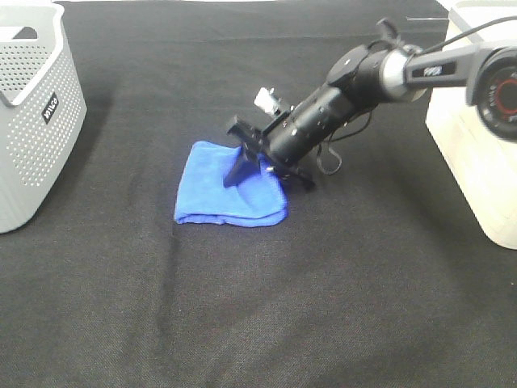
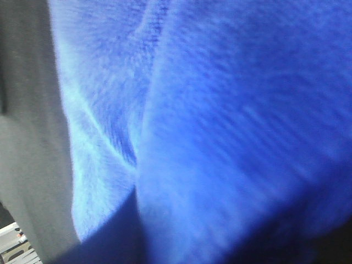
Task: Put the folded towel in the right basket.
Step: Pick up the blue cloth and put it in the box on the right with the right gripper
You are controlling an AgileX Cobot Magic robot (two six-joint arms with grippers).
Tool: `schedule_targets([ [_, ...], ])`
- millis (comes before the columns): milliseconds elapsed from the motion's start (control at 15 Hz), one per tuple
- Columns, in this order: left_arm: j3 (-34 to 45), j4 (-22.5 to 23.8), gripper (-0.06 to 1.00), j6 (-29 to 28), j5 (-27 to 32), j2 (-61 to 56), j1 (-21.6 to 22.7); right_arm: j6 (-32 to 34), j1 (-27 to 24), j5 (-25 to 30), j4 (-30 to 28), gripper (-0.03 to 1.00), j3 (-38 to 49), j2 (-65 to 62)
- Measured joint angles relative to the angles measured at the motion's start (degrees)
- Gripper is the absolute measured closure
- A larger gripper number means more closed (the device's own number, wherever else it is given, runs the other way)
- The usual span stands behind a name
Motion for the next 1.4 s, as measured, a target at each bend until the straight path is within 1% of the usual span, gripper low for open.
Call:
schedule_targets([
  [67,0.0,0.0,-0.04,0.0,0.0,0.0,0.0,0.0,0.0,0.1,-0.1,0.82,0.1,0.0],
  [267,0.0,0.0,-0.04,0.0,0.0,0.0,0.0,0.0,0.1,0.5,-1.5,0.82,0.1,-1.0],
  [333,0.0,0.0,-0.04,0.0,0.0,0.0,0.0,0.0,0.1,2.6,-3.3,0.82,-0.6,-1.8],
  [400,0.0,0.0,-0.04,0.0,0.0,0.0,0.0,0.3,0.1,6.7,-6.0,0.82,-2.2,-2.5],
  [467,0.0,0.0,-0.04,0.0,0.0,0.0,0.0,0.8,0.3,12.1,-9.5,0.82,-6.8,-4.4],
  [533,0.0,0.0,-0.04,0.0,0.0,0.0,0.0,1.1,0.5,13.4,-11.9,0.82,-10.5,-6.2],
  [667,0.0,0.0,-0.04,0.0,0.0,0.0,0.0,3.9,0.6,13.9,-16.6,0.82,-16.0,-12.1],
  [800,0.0,0.0,-0.04,0.0,0.0,0.0,0.0,5.0,0.2,14.2,-21.2,0.82,-17.2,-20.5],
  [867,0.0,0.0,-0.04,0.0,0.0,0.0,0.0,5.0,0.2,14.2,-21.2,0.82,-17.2,-20.5],
  [933,0.0,0.0,-0.04,0.0,0.0,0.0,0.0,5.4,-1.6,14.4,-26.2,0.82,-17.2,-27.2],
  [1000,0.0,0.0,-0.04,0.0,0.0,0.0,0.0,6.4,-4.5,14.6,-28.9,0.82,-17.2,-31.8],
  [1067,0.0,0.0,-0.04,0.0,0.0,0.0,0.0,6.6,-8.5,14.6,-30.5,0.82,-17.2,-35.6],
  [1200,0.0,0.0,-0.04,0.0,0.0,0.0,0.0,6.8,-18.5,14.6,-32.5,0.82,-17.2,-41.3],
  [1267,0.0,0.0,-0.04,0.0,0.0,0.0,0.0,6.8,-25.5,14.6,-33.7,0.82,-17.2,-43.0],
  [1400,0.0,0.0,-0.04,0.0,0.0,0.0,0.0,6.8,-33.5,14.6,-35.2,0.82,-15.6,-42.9],
])
